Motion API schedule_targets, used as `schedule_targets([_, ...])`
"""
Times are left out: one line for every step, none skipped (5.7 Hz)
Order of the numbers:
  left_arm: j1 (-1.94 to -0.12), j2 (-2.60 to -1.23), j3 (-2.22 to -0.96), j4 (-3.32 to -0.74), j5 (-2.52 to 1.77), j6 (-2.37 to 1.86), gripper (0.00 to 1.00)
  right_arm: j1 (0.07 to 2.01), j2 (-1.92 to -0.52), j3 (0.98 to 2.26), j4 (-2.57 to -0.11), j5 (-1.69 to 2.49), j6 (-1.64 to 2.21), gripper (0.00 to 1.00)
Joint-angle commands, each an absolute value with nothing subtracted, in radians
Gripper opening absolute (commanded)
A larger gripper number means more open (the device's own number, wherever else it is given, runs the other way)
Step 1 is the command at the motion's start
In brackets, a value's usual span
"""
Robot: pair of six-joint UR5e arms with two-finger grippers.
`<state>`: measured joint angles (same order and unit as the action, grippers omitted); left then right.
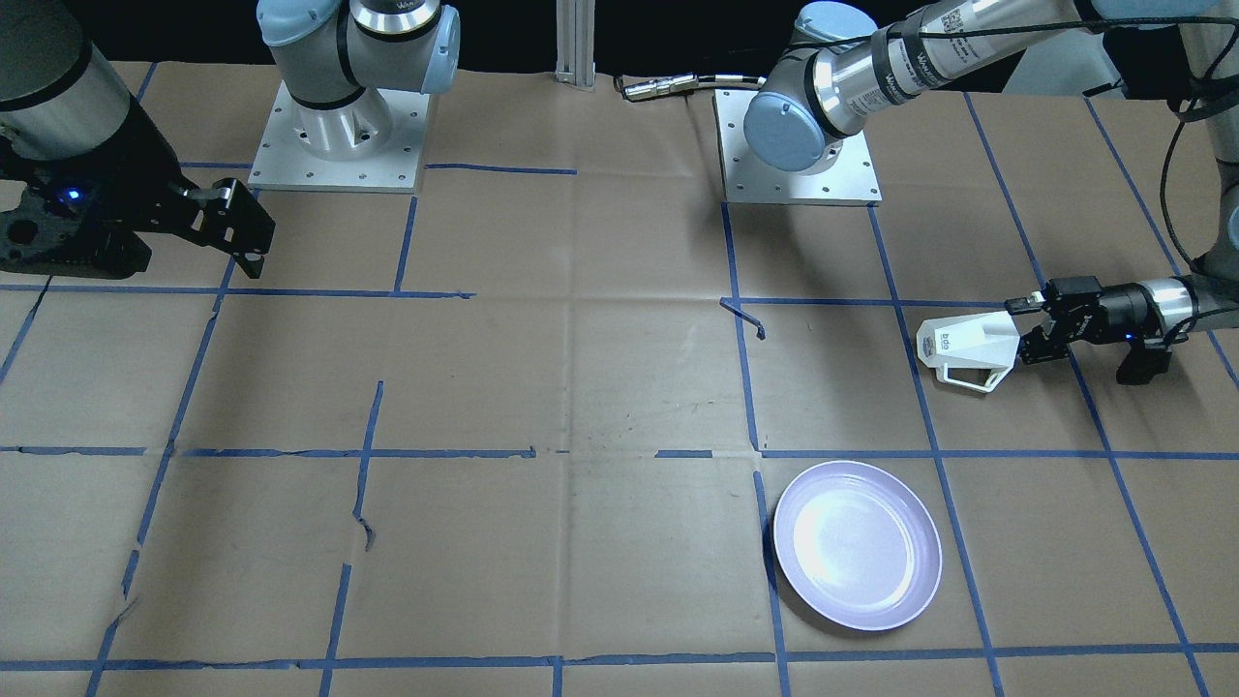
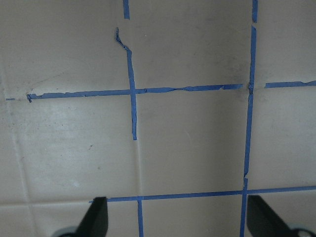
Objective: Flip cup and place on plate
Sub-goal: 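Close the left gripper on the mug and lift it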
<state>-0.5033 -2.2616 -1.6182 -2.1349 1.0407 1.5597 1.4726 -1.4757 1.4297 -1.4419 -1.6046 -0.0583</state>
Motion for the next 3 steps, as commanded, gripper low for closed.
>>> schedule_targets([-0.503, -2.269, -1.618, -2.183, 0.994, 1.566, 0.58, 1.473, -1.476, 1.43, -1.442, -1.605, -0.058, 1.0])
schedule_targets([-0.503, -2.27, -1.618, -2.186, 0.999, 1.589, 0.26, 1.473, -1.476, 1.43, -1.442, -1.605, -0.058, 1.0])
schedule_targets([-0.503, -2.27, -1.618, -2.187, 0.999, 1.594, 0.15, 1.473, -1.476, 1.43, -1.442, -1.605, -0.058, 1.0])
